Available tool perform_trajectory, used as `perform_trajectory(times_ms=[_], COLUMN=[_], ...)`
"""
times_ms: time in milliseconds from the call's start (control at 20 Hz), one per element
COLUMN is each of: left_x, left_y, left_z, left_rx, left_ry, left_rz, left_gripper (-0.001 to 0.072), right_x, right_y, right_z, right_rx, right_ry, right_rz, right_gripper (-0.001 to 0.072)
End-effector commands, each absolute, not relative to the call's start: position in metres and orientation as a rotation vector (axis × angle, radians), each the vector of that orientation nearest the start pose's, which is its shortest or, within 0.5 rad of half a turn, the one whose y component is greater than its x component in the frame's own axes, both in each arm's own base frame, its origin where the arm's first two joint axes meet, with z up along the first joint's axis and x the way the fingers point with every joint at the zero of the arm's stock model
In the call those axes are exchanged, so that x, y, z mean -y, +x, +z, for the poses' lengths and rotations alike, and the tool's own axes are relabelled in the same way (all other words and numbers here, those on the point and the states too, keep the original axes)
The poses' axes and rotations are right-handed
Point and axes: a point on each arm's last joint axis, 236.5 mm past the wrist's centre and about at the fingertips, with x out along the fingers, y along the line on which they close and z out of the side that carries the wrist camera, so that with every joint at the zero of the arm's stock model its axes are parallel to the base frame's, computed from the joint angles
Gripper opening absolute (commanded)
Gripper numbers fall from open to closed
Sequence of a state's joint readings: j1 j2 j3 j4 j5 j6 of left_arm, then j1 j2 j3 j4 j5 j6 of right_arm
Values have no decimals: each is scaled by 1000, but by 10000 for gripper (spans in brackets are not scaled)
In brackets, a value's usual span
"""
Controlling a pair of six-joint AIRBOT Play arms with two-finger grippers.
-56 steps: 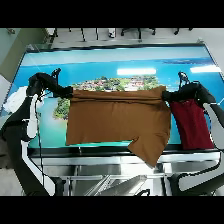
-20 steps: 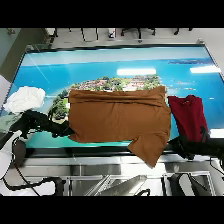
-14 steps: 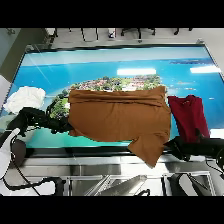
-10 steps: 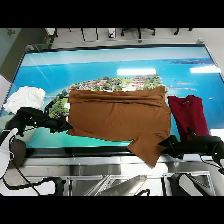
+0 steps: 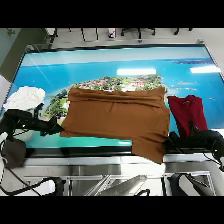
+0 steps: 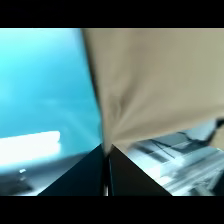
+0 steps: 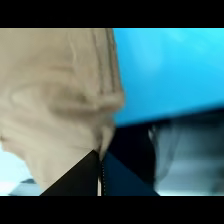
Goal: Fold the shirts.
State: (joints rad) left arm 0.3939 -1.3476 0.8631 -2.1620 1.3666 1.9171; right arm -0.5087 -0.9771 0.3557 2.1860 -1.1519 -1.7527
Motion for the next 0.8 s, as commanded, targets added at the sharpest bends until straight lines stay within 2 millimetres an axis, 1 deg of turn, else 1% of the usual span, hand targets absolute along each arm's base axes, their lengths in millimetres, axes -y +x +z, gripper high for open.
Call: perform_trajectory(times_ms=[0,100,150,200,250,300,400,500,650,700,750], left_x=[-9,-7,-7,-5,-3,0,6,15,25,27,30], left_y=[244,220,216,215,220,231,266,310,381,402,420], left_z=[-69,-80,-85,-86,-84,-78,-62,-43,-17,-11,-10], left_rx=[-1622,-1663,-1666,-1663,-1657,-1637,-1583,-1517,-1419,-1397,-1386], left_ry=[-636,-673,-685,-698,-712,-716,-665,-592,-520,-508,-501], left_rz=[-167,-146,-136,-132,-132,-154,-191,-228,-244,-249,-252], left_gripper=[10,10,10,10,10,11,10,10,10,10,10], right_x=[1,1,2,2,1,1,2,-3,-11,-15,-18], right_y=[161,167,175,189,209,229,275,314,379,399,417], right_z=[-95,-84,-79,-73,-64,-55,-37,-28,-25,-26,-30], right_rx=[-1524,-1459,-1411,-1348,-1272,-1201,-1084,-1056,-1039,-1041,-1052], right_ry=[781,766,767,768,768,778,807,805,737,722,710], right_rz=[-232,-222,-216,-191,-146,-112,-48,8,54,70,88], right_gripper=[20,20,19,20,20,19,20,20,20,21,20])
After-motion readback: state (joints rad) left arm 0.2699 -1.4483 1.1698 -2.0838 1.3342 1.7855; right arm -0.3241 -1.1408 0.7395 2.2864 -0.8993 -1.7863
